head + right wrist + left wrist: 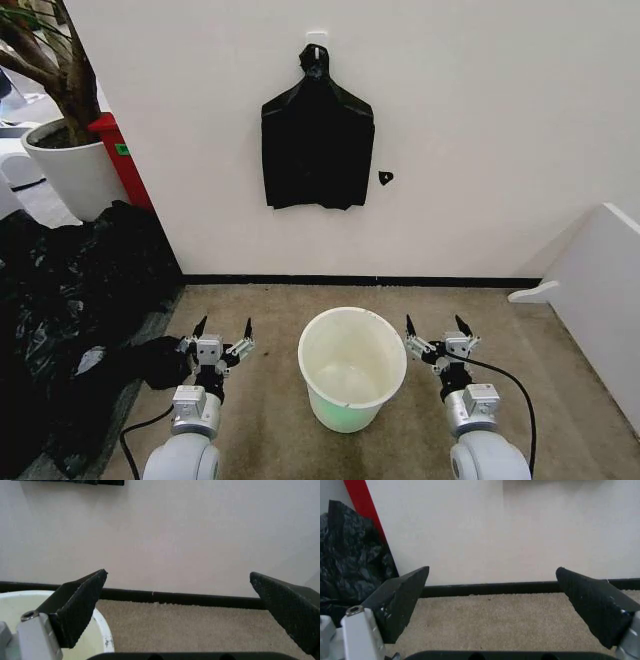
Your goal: Place the garbage bag over the trash bin.
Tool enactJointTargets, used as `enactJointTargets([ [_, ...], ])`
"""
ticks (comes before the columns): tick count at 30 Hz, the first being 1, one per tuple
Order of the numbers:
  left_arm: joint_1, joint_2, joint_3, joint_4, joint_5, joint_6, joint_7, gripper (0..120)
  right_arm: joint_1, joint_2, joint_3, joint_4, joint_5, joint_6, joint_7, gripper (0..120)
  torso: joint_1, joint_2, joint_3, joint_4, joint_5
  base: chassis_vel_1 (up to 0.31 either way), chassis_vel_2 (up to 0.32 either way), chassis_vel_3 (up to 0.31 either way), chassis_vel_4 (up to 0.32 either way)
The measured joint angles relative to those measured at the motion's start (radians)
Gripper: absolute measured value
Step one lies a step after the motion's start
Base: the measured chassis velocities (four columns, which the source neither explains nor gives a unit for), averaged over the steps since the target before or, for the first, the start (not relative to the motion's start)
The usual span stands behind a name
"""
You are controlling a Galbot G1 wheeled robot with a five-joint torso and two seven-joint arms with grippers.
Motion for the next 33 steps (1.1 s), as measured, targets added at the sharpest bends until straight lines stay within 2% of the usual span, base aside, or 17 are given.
enactJointTargets([
  [14,0.002,0.001,-0.002,-0.002,-0.002,0.000,0.000,100,-0.003,0.001,0.000,0.002,0.000,0.000,0.000,100,0.000,0.000,0.000,0.0000,-0.0001,0.000,0.000,0.000,0.000],
  [21,0.025,0.022,-0.031,-0.033,-0.032,0.007,-0.006,100,-0.027,0.006,0.001,0.033,-0.001,0.002,-0.002,100,0.000,0.000,0.000,-0.0001,-0.0005,0.000,0.000,0.000,0.000],
  [24,0.063,0.057,-0.085,-0.084,-0.081,0.019,-0.024,100,-0.059,0.012,0.001,0.074,-0.002,0.005,-0.005,100,0.000,0.000,0.000,-0.0007,-0.0004,0.000,0.000,0.000,0.000],
  [25,0.081,0.074,-0.110,-0.108,-0.105,0.025,-0.032,100,-0.057,0.009,0.001,0.066,-0.002,0.004,-0.005,100,0.000,0.000,0.000,0.0001,-0.0006,0.000,0.000,0.000,0.000],
  [27,0.124,0.113,-0.167,-0.167,-0.161,0.039,-0.049,100,-0.052,0.008,0.001,0.057,-0.001,0.002,-0.003,100,0.000,0.000,0.000,0.0003,0.0002,0.000,0.000,0.000,0.000],
  [29,0.138,0.127,-0.188,-0.187,-0.180,0.043,-0.056,100,-0.055,0.009,0.001,0.062,-0.001,0.002,-0.003,100,0.000,0.000,0.000,0.0005,0.0000,0.000,0.000,0.000,0.000],
  [33,0.256,0.235,-0.345,-0.345,-0.334,0.082,-0.104,100,-0.153,0.037,0.005,0.206,-0.001,-0.006,-0.007,100,0.000,0.000,0.000,0.0000,-0.0003,0.000,0.000,0.000,0.000],
])
